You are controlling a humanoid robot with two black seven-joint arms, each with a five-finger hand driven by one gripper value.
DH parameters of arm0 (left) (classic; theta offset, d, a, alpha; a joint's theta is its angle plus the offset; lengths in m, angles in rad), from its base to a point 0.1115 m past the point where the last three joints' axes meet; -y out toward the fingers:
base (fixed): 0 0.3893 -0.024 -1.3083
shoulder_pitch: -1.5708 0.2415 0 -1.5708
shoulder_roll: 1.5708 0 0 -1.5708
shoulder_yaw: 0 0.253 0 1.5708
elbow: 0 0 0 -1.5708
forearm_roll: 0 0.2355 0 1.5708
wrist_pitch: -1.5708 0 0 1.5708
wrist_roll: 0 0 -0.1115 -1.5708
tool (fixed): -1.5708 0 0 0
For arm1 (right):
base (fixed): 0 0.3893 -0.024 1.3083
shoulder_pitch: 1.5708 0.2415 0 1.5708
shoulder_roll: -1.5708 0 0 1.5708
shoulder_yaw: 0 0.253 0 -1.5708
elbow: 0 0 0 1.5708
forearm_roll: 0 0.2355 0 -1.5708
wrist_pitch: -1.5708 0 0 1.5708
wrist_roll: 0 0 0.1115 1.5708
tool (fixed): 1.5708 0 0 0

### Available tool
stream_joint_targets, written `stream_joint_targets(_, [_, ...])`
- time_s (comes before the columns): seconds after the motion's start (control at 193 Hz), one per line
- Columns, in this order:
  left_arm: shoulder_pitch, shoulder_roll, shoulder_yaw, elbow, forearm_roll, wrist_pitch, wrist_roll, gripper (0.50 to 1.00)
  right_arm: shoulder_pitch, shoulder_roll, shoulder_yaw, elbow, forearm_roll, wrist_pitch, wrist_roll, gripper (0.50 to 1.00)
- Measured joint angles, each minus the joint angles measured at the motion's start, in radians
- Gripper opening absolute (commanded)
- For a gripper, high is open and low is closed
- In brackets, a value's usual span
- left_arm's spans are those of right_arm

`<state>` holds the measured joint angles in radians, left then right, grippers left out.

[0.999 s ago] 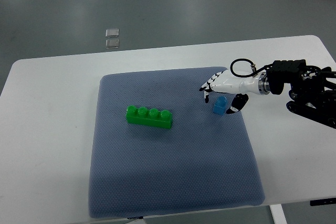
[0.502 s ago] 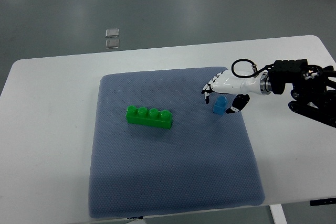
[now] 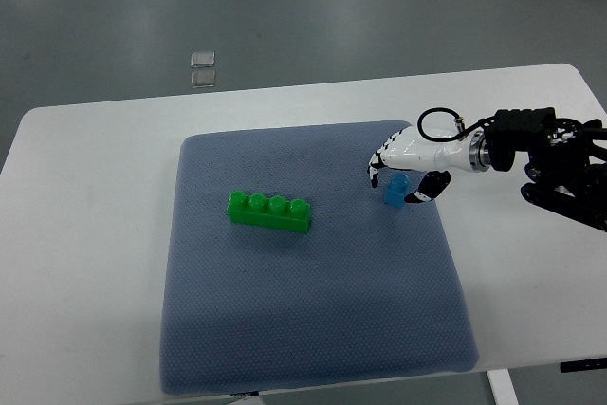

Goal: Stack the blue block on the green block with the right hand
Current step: 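Lower the right hand around the blue block and close its fingers, then lift the blue block and carry it over the green block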

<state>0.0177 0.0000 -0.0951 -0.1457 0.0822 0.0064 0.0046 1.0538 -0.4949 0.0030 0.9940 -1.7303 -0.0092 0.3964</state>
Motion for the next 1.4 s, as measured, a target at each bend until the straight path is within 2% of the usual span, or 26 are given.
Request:
stream_joint_targets(0.16, [0.0,0.0,0.0,0.0,0.0,0.0,0.0,1.0,0.0,-0.003,0.0,0.0,0.0,0.0,0.0,0.756])
stream_joint_targets(0.212, [0.0,0.0,0.0,0.0,0.0,0.0,0.0,1.0,0.0,-0.003,0.0,0.0,0.0,0.0,0.001,0.725])
stream_joint_targets(0.331, [0.0,0.0,0.0,0.0,0.0,0.0,0.0,1.0,0.001,-0.003,0.0,0.0,0.0,0.001,0.001,0.695])
stream_joint_targets(0.471, [0.0,0.0,0.0,0.0,0.0,0.0,0.0,1.0,0.001,-0.003,-0.007,0.0,0.0,0.001,0.001,0.68])
stream_joint_targets(0.807, [0.0,0.0,0.0,0.0,0.0,0.0,0.0,1.0,0.001,-0.002,-0.017,0.0,0.0,0.002,0.001,0.601])
stream_joint_targets(1.397, [0.0,0.0,0.0,0.0,0.0,0.0,0.0,1.0,0.055,-0.006,-0.01,0.015,0.0,0.0,0.001,0.59])
